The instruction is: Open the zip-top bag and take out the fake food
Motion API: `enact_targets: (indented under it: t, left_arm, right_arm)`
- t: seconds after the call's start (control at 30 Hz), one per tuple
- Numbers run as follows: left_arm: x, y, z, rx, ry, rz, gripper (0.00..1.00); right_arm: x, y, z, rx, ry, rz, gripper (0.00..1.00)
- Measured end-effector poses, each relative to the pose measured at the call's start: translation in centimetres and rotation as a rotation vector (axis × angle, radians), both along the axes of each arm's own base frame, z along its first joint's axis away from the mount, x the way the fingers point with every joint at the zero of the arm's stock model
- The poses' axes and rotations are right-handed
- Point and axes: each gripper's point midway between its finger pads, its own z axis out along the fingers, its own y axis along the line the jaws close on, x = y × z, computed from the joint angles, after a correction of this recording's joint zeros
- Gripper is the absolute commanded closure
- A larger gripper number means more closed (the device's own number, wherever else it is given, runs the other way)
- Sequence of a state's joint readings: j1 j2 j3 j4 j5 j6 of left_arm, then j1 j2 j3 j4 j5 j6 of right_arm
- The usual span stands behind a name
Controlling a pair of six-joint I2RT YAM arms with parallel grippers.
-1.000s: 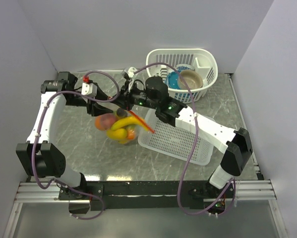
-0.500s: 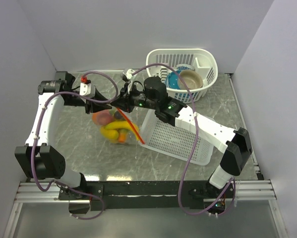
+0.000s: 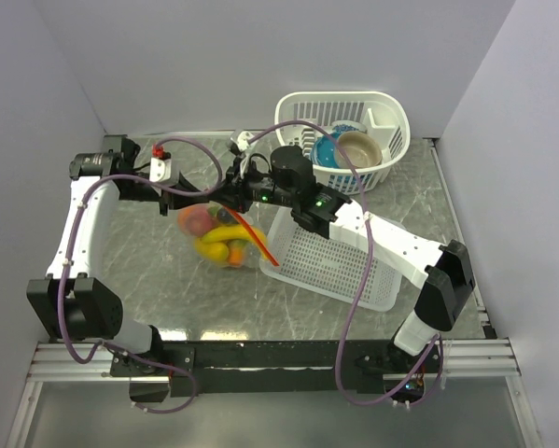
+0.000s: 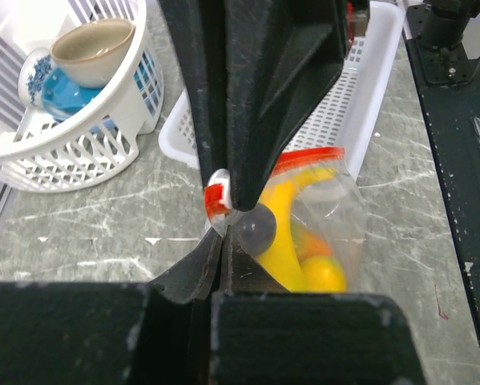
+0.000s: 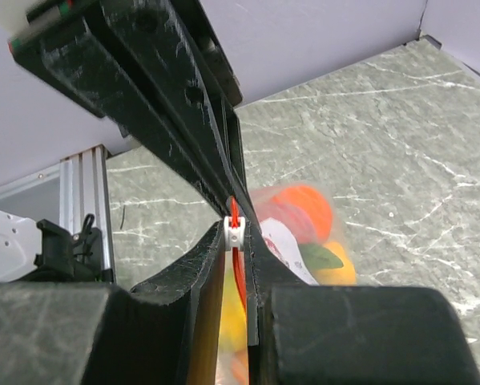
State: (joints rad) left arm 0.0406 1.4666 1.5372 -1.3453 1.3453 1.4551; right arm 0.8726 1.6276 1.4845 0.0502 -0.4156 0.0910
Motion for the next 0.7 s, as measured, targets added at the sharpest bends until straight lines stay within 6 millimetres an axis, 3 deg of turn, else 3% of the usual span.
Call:
enact_targets:
  t: [0.3,0.53,0.7]
  left_arm:
    - [0.2,0.9,-0.6,0.028,0.024,0.032,0.99]
    - [0.3,1.3,-0.5,0.016,0.046,0.051,0.99]
    - [2.7,3.5,0.4,-0.019,0.084,0.169,0.99]
  right_arm:
    - [-0.7,-1.4,-4.8,-0.03,0.023,-0.024,0.92]
    - [-1.5,-3.6,-6.8,-0.06,0.05,-0.062,0.91]
    - [-2.9,-5.5,-9.4,-0.09,0.105,-0.081,0.91]
